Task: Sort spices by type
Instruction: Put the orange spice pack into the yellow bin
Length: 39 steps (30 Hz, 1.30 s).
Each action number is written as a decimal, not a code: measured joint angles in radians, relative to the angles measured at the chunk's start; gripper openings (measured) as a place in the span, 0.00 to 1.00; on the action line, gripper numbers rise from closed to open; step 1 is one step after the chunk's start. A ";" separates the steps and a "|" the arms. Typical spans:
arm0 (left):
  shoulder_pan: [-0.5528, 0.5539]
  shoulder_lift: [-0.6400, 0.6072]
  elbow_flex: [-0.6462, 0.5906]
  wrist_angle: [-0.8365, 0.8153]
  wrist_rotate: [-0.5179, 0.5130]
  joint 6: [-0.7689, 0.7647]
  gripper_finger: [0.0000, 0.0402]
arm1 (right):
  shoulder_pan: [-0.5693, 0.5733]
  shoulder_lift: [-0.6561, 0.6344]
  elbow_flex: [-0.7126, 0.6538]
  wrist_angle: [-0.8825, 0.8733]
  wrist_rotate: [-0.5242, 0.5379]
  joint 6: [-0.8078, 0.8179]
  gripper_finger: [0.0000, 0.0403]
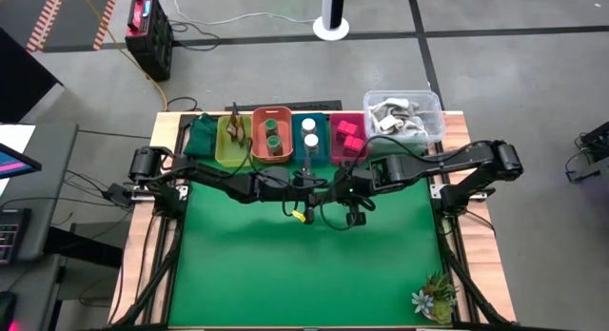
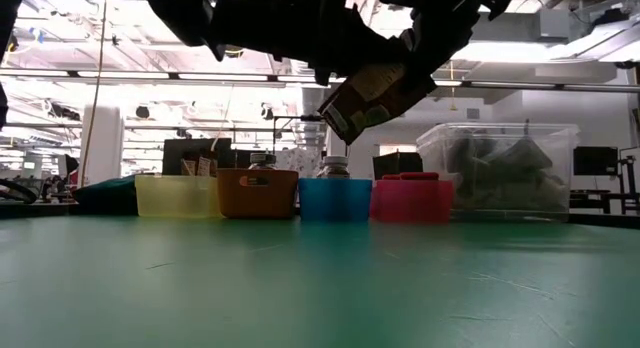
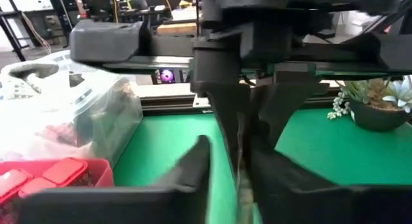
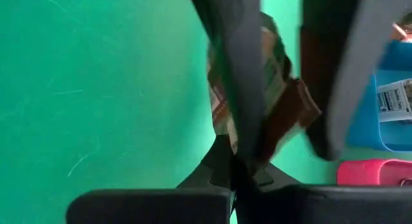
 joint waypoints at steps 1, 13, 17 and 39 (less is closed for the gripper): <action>0.000 0.000 0.000 0.000 0.000 0.009 0.17 | 0.000 0.000 0.000 0.002 0.001 0.000 0.06; 0.000 -0.015 0.000 -0.032 -0.005 0.043 0.00 | -0.017 -0.010 0.000 0.005 0.005 -0.076 0.37; -0.015 -0.077 -0.052 -0.074 -0.116 0.112 0.00 | -0.048 -0.074 0.013 -0.050 0.023 -0.041 0.52; -0.042 -0.862 -0.672 0.073 -0.841 0.193 0.00 | 0.026 -0.466 -0.407 0.588 0.162 -0.102 0.58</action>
